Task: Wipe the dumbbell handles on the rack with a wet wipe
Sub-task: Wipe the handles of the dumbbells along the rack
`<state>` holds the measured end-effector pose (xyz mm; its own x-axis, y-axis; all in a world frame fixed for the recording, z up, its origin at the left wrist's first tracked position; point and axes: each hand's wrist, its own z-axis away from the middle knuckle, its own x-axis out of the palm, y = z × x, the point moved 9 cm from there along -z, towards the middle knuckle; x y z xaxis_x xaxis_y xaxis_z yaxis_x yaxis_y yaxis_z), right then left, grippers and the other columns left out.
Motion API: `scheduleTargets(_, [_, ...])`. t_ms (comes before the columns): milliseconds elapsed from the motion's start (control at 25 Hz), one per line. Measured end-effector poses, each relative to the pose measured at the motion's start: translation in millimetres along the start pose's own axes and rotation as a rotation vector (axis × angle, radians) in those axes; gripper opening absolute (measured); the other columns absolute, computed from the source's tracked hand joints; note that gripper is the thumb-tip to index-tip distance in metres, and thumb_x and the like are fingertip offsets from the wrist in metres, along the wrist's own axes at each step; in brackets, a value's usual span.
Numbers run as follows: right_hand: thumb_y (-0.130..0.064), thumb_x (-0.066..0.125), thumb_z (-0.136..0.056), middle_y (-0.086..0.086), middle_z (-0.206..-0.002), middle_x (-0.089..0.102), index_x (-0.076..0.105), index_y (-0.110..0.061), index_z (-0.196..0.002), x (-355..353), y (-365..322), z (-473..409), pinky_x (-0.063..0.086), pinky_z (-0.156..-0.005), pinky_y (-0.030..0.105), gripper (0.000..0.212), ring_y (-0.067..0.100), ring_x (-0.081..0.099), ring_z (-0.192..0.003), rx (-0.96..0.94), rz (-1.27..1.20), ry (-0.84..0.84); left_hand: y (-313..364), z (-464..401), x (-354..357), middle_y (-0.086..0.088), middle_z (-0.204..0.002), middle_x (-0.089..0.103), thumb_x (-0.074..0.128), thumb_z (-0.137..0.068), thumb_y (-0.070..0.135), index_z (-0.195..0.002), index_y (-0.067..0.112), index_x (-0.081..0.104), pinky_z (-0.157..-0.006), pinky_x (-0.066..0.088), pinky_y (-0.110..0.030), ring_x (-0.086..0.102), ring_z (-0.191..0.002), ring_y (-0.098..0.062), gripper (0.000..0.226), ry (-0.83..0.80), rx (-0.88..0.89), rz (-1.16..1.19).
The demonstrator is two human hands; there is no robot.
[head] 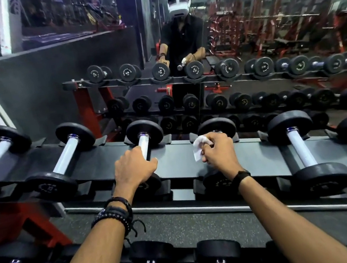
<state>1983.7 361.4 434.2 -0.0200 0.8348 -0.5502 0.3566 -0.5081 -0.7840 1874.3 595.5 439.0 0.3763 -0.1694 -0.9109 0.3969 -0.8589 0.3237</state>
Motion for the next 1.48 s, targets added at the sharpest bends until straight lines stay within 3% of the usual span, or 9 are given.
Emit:
scheduleTargets(120, [-0.011, 0.052, -0.081, 0.013, -0.079, 0.070, 0.058, -0.017, -0.081, -7, 2, 1, 0.054, -0.047, 0.033, 0.008, 0.020, 0.067, -0.049, 0.072, -0.160, 0.039, -1, 0, -1, -0.006, -0.088, 0.059, 0.061, -0.083, 0.047, -0.100, 0.012, 0.058, -0.067, 0.037, -0.033, 0.051, -0.076, -0.029, 0.039, 0.015, -0.004, 0.016])
scheduleTargets(400, [-0.009, 0.050, -0.078, 0.004, -0.059, 0.069, 0.067, -0.021, -0.075, -3, -9, 1, 0.059, -0.057, 0.038, 0.020, 0.017, 0.067, -0.054, -0.026, -0.058, 0.003, 0, 1, -1, -0.009, -0.094, 0.066, 0.056, -0.084, 0.046, -0.104, 0.011, 0.059, -0.065, 0.035, -0.032, 0.052, -0.074, -0.028, 0.041, 0.057, 0.022, 0.002])
scheduleTargets(800, [-0.011, 0.065, -0.084, -0.007, -0.091, 0.073, 0.074, -0.019, -0.094, -13, -40, 41, 0.049, -0.075, 0.018, 0.016, 0.008, 0.066, -0.088, -0.181, -0.097, 0.116, 2, 11, 7, -0.006, -0.089, 0.062, 0.048, -0.084, 0.057, -0.131, 0.009, 0.046, -0.070, 0.034, -0.035, 0.050, -0.076, -0.024, 0.068, 0.110, 0.237, -0.061])
scheduleTargets(920, [-0.018, 0.070, -0.086, -0.002, -0.095, 0.073, 0.074, -0.015, -0.101, -14, -55, 80, 0.047, -0.073, 0.011, 0.016, 0.002, 0.064, -0.084, -0.158, -0.144, 0.061, -5, 40, 5, -0.007, -0.121, 0.057, 0.051, -0.079, 0.060, -0.130, 0.013, 0.049, -0.085, 0.040, -0.039, 0.052, -0.100, -0.024, 0.069, 0.113, 0.372, 0.006])
scheduleTargets(1000, [-0.026, 0.069, -0.088, -0.002, -0.095, 0.072, 0.074, -0.016, -0.101, -17, -72, 97, 0.046, -0.072, 0.011, 0.017, -0.001, 0.062, -0.080, -0.147, -0.144, -0.018, -13, 67, 7, -0.010, -0.146, 0.039, 0.063, -0.072, 0.057, -0.143, 0.016, 0.041, -0.099, 0.040, -0.046, 0.045, -0.123, -0.030, 0.085, 0.050, 0.444, -0.028])
scheduleTargets(1080, [-0.033, 0.065, -0.090, -0.005, -0.096, 0.073, 0.075, -0.018, -0.097, -24, -90, 108, 0.048, -0.077, 0.015, 0.019, 0.002, 0.063, -0.084, -0.147, -0.156, -0.059, -26, 92, 15, -0.012, -0.161, 0.014, 0.073, -0.066, 0.049, -0.155, 0.019, 0.023, -0.112, 0.026, -0.054, 0.026, -0.142, -0.037, 0.106, -0.030, 0.475, -0.124])
scheduleTargets(1160, [-0.035, 0.061, -0.092, -0.008, -0.100, 0.073, 0.075, -0.018, -0.097, -37, -110, 124, 0.046, -0.081, 0.016, 0.022, 0.003, 0.064, -0.092, -0.195, -0.155, -0.032, -38, 113, 9, -0.011, -0.164, -0.003, 0.070, -0.076, 0.045, -0.157, 0.022, 0.014, -0.118, 0.011, -0.055, 0.008, -0.150, -0.035, 0.101, -0.108, 0.480, -0.146])
scheduleTargets(1280, [-0.024, 0.060, -0.094, 0.000, -0.103, 0.073, 0.074, -0.014, -0.104, -46, -126, 151, 0.049, -0.087, 0.021, 0.020, 0.010, 0.067, -0.097, -0.212, -0.184, -0.017, -54, 145, -15, -0.012, -0.164, 0.008, 0.056, -0.090, 0.048, -0.155, 0.017, 0.017, -0.119, 0.011, -0.054, 0.013, -0.150, -0.029, 0.082, -0.213, 0.435, -0.166])
scheduleTargets(1480, [-0.015, 0.066, -0.090, 0.002, -0.096, 0.073, 0.072, -0.013, -0.105, -31, -140, 197, 0.052, -0.084, 0.027, 0.017, 0.014, 0.067, -0.090, -0.223, -0.273, -0.031, -88, 177, -61, -0.007, -0.153, 0.031, 0.055, -0.089, 0.050, -0.150, 0.018, 0.027, -0.116, 0.016, -0.056, 0.029, -0.142, -0.029, 0.074, -0.174, 0.406, -0.265])
